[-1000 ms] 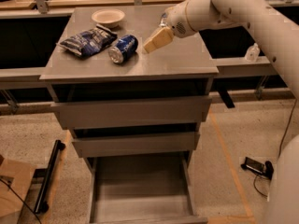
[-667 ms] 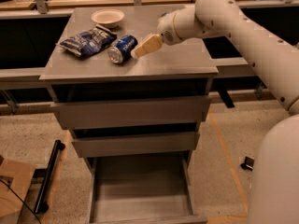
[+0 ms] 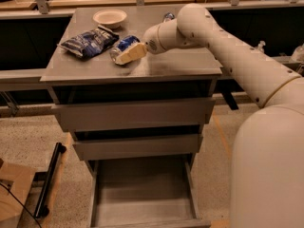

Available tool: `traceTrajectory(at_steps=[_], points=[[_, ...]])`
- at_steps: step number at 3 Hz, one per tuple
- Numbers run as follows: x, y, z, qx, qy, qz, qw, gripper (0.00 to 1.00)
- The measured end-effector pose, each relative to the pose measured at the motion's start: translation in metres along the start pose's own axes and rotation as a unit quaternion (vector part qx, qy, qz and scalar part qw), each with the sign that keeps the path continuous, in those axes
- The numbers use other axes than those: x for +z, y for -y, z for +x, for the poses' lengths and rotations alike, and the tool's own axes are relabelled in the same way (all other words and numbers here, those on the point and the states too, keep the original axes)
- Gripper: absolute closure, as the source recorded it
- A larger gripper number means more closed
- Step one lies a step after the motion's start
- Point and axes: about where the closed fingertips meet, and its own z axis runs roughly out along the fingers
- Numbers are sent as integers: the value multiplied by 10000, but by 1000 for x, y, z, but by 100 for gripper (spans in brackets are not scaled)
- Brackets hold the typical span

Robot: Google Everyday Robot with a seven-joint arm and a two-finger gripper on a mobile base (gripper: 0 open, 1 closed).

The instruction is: Place pepsi can into bottom drawer

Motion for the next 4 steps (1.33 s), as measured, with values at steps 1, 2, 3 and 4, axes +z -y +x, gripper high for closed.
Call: traceTrajectory(at_steps=[1,2,3,4], points=[[19,-12,-6,111,133,-204,9996,0],[37,-23,-15,195,278,-397,9986,0],[52,-25,-13,335,306,-475,9978,18],[51,-21,-12,333,305,-373,9983,41]])
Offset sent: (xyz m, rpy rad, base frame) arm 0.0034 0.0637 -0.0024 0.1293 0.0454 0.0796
